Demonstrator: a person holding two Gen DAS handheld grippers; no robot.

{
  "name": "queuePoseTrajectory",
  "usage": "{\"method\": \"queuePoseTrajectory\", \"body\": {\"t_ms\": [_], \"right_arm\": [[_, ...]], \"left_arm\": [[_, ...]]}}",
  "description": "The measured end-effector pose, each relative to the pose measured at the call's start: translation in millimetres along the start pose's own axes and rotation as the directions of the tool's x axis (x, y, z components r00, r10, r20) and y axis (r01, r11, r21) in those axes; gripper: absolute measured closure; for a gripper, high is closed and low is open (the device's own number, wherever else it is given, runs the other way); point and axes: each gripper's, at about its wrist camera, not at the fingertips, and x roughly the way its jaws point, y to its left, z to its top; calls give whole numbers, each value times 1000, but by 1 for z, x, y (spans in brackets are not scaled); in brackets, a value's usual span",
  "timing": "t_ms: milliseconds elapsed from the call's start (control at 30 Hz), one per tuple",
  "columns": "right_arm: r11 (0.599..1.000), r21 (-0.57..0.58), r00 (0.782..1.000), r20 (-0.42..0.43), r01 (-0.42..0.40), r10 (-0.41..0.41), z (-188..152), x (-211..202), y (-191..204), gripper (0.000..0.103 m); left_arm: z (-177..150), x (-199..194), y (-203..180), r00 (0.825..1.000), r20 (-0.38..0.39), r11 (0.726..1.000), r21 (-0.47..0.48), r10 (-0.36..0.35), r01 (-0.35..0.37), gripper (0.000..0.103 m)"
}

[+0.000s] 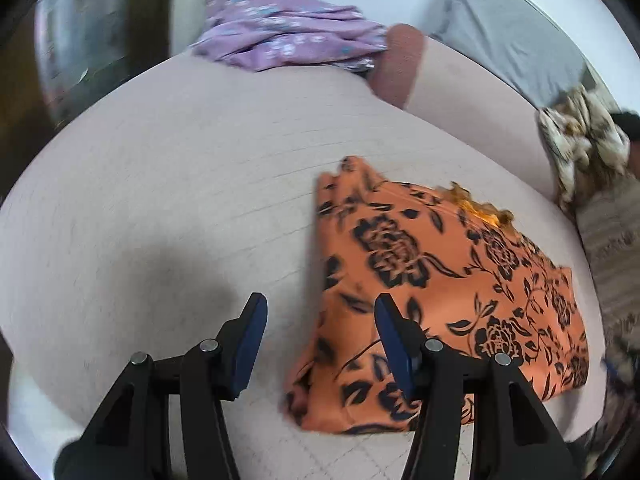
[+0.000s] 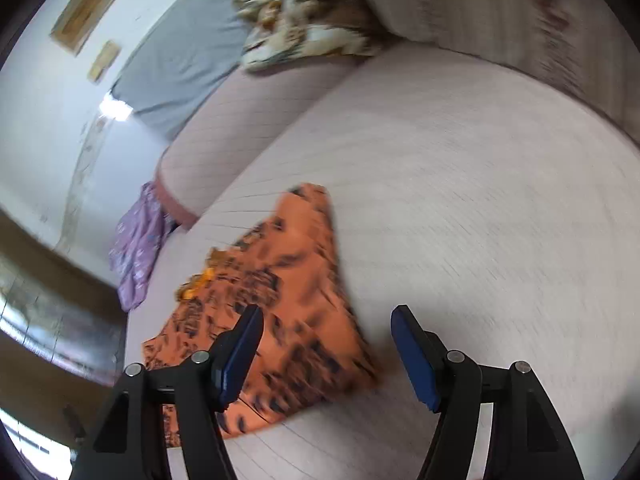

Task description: Fold small clothes

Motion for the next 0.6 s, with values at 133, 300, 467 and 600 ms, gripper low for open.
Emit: {"method": "queuePoseTrajectory", "body": {"t_ms": [133,300,467,600], "right_arm": [[989,-145,994,-112,-7,-9,41,50,26,32],[953,-291,969,-201,81,-143,64,122,38,35],[859,-473,947,-136,195,-290,64,138,67,95],[792,-536,947,43,292,-320,69,116,89,96]], "left_arm": [[2,18,-15,1000,-19,998,65,-10,11,46],[8,23,-31,999,-18,994,98,-41,42,46],[8,42,-42,999,-37,988,155,-11,17,44],[7,26,-46,997,58,984,175,-46,35,43]]}}
